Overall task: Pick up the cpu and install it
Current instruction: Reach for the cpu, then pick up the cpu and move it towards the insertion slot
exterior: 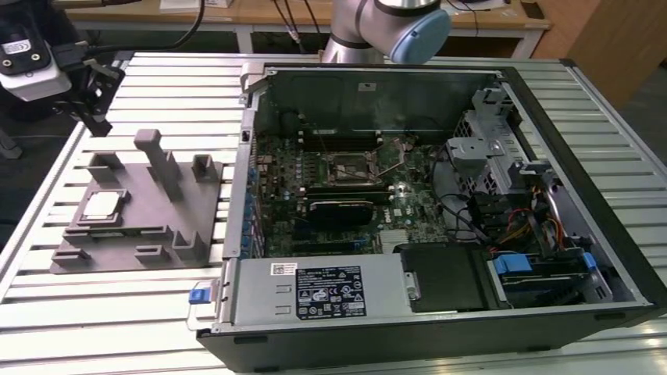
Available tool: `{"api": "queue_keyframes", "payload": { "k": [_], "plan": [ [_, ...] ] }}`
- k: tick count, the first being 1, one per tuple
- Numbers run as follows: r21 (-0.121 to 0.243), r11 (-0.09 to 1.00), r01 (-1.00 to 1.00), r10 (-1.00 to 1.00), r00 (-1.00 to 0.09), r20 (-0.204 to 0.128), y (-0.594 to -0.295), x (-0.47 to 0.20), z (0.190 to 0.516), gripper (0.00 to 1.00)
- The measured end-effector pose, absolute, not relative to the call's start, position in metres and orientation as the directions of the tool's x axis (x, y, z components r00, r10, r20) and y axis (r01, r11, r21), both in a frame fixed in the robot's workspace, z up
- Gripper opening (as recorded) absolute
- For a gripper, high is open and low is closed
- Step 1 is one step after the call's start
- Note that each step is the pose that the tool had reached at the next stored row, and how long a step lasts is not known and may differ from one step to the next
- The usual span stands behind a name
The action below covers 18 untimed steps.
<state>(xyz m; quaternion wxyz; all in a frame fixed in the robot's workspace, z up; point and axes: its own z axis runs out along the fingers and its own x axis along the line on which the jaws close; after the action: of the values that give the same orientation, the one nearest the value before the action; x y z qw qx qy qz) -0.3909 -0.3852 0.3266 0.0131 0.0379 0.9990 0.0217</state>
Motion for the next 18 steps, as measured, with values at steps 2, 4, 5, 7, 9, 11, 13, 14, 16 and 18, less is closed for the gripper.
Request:
{"api": "queue_keyframes", "payload": {
  "k": [2, 4, 5, 7, 9, 11, 13, 14, 16, 18],
  "plan": [
    [0.044, 0.996, 0.075, 0.076, -0.997, -0.025, -0.385, -0.394, 0.325, 0.11],
    [0.044, 0.996, 0.075, 0.076, -0.997, -0.024, -0.385, -0.397, 0.323, 0.11],
    [0.044, 0.996, 0.075, 0.076, -0.997, -0.025, -0.385, -0.398, 0.322, 0.11],
    [0.044, 0.996, 0.075, 0.076, -0.997, -0.024, -0.385, -0.401, 0.321, 0.11],
    [0.044, 0.996, 0.075, 0.076, -0.997, -0.024, -0.385, -0.404, 0.32, 0.11],
    [0.044, 0.996, 0.075, 0.076, -0.997, -0.024, -0.385, -0.406, 0.318, 0.11],
    [0.044, 0.996, 0.075, 0.076, -0.997, -0.024, -0.385, -0.408, 0.318, 0.11],
    [0.044, 0.996, 0.075, 0.076, -0.997, -0.025, -0.385, -0.408, 0.318, 0.11],
    [0.044, 0.996, 0.075, 0.076, -0.997, -0.024, -0.385, -0.408, 0.318, 0.11],
    [0.044, 0.996, 0.075, 0.076, -0.997, -0.024, -0.385, -0.408, 0.318, 0.11]
  ]
}}
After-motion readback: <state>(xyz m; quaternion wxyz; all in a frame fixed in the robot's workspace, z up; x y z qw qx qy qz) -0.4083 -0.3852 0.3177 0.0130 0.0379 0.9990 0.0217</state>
